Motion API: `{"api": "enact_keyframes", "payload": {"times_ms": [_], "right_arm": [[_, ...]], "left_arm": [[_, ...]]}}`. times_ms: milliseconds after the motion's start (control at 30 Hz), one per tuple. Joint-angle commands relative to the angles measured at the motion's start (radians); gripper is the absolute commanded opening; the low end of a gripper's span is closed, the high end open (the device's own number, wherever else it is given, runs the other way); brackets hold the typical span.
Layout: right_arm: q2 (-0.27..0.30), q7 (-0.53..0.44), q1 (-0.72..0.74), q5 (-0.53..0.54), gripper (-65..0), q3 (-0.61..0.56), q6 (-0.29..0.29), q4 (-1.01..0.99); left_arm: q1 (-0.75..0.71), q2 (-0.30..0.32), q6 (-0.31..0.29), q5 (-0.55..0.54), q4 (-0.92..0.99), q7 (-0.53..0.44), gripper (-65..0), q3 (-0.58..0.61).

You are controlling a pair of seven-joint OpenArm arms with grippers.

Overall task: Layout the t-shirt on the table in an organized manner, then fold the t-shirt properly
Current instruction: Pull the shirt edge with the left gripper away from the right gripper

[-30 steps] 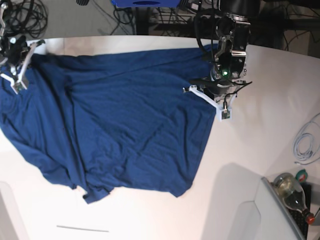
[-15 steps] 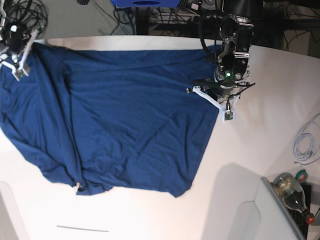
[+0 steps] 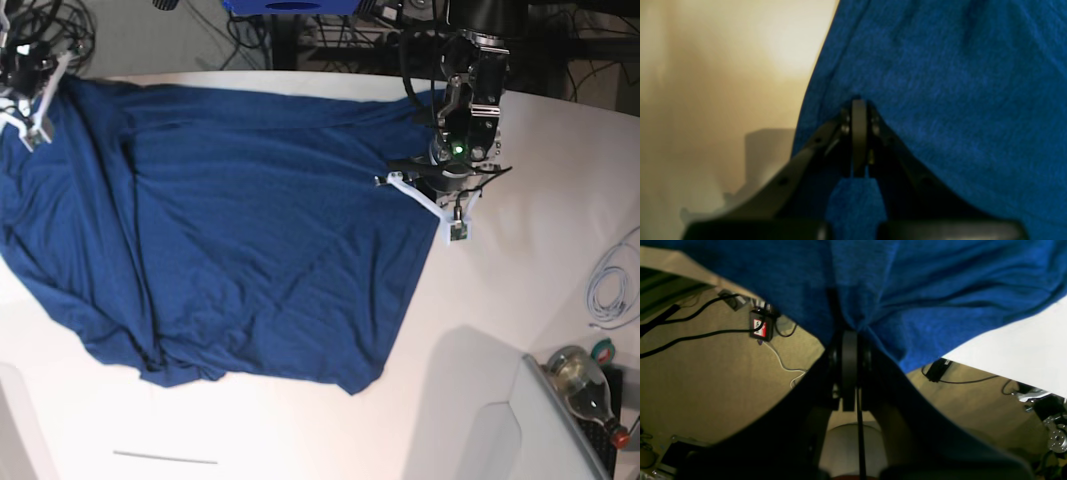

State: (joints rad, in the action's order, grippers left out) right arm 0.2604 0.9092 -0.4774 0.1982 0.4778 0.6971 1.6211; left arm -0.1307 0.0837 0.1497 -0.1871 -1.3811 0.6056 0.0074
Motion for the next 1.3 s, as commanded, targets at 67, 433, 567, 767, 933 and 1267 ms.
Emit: {"api": "enact_keyframes", "payload": {"times_ms": [67,433,567,767,933,1267], "right_arm": [[0.02,0.0,-0.005,-0.006,-65.0,0.008,0.001,0.002],[0.02,-0.005,0.003,-0.006,-65.0,0.005,0.001,-0.037],[0.015,-0.005,0.004,-0.006,-65.0,0.005,0.001,-0.032],[0.015,-0.005,0.006,-0.006,-65.0,0.005,0.001,-0.032],[0.014,-0.005,0.016,-0.006,-65.0,0.005,0.001,-0.035],[0.014,0.0,0.013,-0.006,-65.0,0.012,0.001,-0.037]], "left_arm": [[0.01,0.006,0.003,0.005,-0.016,-0.006,-65.0,-0.002],[-0.036,0.006,0.0,-0.004,-0.189,0.003,-65.0,-0.002],[-0.111,0.003,-0.002,-0.005,-0.292,0.004,-65.0,0.009],[-0.228,0.004,-0.002,-0.005,-0.334,0.058,-65.0,0.01],[-0.243,0.031,-0.002,0.005,-0.274,0.055,-65.0,0.004],[-0.18,0.081,-0.002,0.005,-0.166,0.053,-65.0,-0.001]]}}
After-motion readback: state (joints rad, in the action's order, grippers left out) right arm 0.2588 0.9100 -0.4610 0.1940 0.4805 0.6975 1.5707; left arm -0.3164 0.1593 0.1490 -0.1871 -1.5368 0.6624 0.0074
